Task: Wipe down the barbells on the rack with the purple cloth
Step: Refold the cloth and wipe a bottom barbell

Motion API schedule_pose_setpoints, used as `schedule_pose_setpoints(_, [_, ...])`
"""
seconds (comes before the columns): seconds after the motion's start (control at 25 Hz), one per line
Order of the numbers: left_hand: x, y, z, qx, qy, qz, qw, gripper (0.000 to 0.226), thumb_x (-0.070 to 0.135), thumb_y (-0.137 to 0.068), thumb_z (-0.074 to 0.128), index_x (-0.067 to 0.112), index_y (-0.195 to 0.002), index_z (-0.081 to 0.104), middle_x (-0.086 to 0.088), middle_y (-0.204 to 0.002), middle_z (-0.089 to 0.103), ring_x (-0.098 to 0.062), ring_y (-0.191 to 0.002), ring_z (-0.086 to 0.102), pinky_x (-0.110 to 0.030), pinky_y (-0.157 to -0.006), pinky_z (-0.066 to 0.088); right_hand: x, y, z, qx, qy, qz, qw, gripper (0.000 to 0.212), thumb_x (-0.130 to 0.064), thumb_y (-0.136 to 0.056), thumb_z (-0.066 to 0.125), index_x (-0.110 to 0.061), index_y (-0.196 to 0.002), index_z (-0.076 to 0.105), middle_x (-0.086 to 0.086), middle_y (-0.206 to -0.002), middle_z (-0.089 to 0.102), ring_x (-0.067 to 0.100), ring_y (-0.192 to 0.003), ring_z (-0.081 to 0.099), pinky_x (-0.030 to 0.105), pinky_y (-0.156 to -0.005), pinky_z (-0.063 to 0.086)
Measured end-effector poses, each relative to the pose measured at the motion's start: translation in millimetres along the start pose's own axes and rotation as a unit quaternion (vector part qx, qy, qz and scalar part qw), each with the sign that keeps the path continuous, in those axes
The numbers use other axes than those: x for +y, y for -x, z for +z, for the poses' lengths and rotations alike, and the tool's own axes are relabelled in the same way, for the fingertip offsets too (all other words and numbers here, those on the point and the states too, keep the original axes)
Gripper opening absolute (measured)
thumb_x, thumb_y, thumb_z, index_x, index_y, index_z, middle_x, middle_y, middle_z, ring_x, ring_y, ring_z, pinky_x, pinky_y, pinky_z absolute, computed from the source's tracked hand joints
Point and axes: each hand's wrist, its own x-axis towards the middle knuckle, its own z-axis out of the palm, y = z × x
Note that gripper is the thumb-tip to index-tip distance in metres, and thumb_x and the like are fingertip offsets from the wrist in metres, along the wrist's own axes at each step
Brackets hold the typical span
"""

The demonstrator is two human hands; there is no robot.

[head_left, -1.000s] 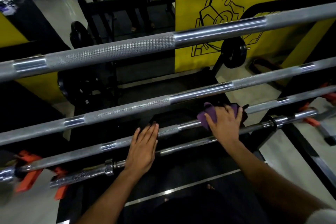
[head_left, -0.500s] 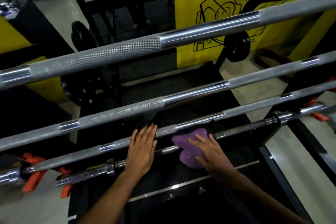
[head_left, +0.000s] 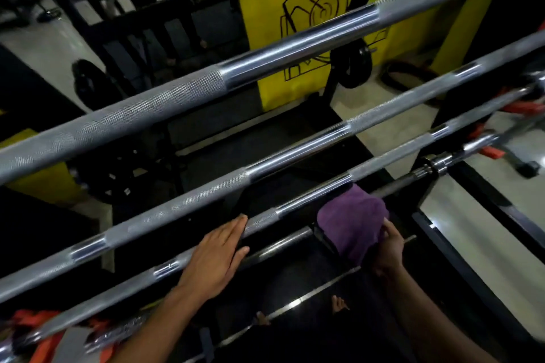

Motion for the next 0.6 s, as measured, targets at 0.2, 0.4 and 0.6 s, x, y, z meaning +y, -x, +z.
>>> schedule_pose_setpoints(0.2, [-40,4,-5,-0.031,0.023,0.106,0.994,0.064,0.051,-0.105,0.026,0.025,-0.160,0.008,0.010,-0.166,0.008,-0.009,-0.152,0.017,-0.021,-0.121,0.012,55,18,-7,0.070,-0.019,-0.033,0.997,0.023,-0.025,-0.100,0.049,-0.012,-0.105,0.067,0.005,-0.090,0.073,0.018,-0.082,0.070,0.032,-0.065,0.053])
schedule_pose_setpoints(0.4, [-28,0,-11,-0.003,0.059,0.195,0.979,0.059,0.041,-0.104,0.043,0.019,-0.157,0.030,0.001,-0.165,0.021,-0.015,-0.151,0.021,-0.038,-0.122,0.025,59,66,5,0.080,-0.019,-0.105,0.991,0.033,-0.006,-0.106,0.034,-0.011,-0.080,0.054,0.002,-0.071,0.059,-0.003,-0.043,0.058,0.015,-0.041,0.048])
schedule_pose_setpoints(0.6, [65,-27,-30,-0.055,0.166,0.228,0.958,0.073,0.066,-0.095,0.034,0.022,-0.154,0.033,0.004,-0.149,0.048,-0.014,-0.134,0.044,-0.035,-0.110,0.037,68,85,39,0.054,-0.048,-0.131,0.989,0.061,-0.043,-0.104,0.036,-0.014,-0.070,0.079,0.002,-0.080,0.074,0.009,-0.067,0.072,0.019,-0.055,0.057])
